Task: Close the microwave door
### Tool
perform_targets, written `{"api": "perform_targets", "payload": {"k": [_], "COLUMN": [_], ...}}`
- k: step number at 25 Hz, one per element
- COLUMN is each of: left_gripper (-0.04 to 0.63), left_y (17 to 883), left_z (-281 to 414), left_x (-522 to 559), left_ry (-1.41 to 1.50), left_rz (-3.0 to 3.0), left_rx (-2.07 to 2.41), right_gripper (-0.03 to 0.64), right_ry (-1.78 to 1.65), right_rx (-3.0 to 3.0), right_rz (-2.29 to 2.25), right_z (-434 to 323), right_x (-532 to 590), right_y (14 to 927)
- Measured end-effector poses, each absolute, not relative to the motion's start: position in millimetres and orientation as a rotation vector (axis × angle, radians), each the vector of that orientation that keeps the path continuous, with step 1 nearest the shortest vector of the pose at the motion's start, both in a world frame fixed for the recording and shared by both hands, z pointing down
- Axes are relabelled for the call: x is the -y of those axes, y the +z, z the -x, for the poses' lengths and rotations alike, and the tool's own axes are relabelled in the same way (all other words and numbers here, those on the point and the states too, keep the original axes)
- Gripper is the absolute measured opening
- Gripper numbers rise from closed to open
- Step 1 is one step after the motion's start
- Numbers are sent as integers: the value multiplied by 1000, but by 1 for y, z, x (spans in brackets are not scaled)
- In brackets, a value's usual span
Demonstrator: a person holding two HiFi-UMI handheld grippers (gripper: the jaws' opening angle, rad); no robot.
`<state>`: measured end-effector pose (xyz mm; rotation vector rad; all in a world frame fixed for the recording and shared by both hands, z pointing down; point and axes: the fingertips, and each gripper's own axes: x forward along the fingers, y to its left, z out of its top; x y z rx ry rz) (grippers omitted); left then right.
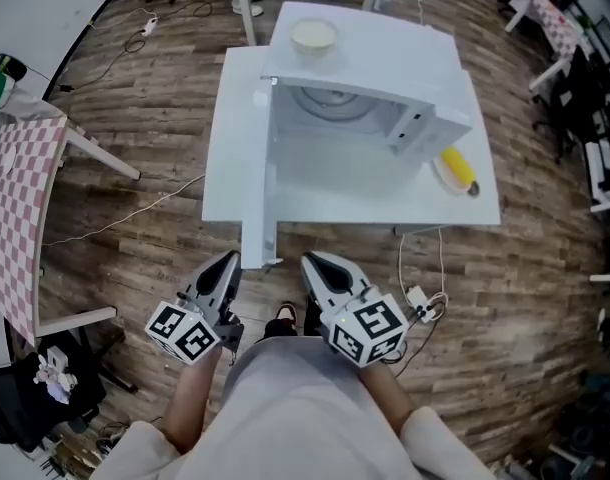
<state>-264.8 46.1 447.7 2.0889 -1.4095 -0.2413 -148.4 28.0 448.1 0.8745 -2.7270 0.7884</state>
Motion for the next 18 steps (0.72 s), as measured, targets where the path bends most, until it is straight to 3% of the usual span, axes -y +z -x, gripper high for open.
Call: {"api": "perform_targets", "payload": {"k": [18], "left_gripper": [18], "left_y": [452], "left_z": [206], "left_x": [-16], "left_ry": [-227], "left_rz": [-2135], "left_rx": [1233], "right_gripper": [23], "right_ry": [848], "right_rx": [2694], "right_rz": [-1030], "right_z": [98], "right_x": [7], "right_y": [454]}}
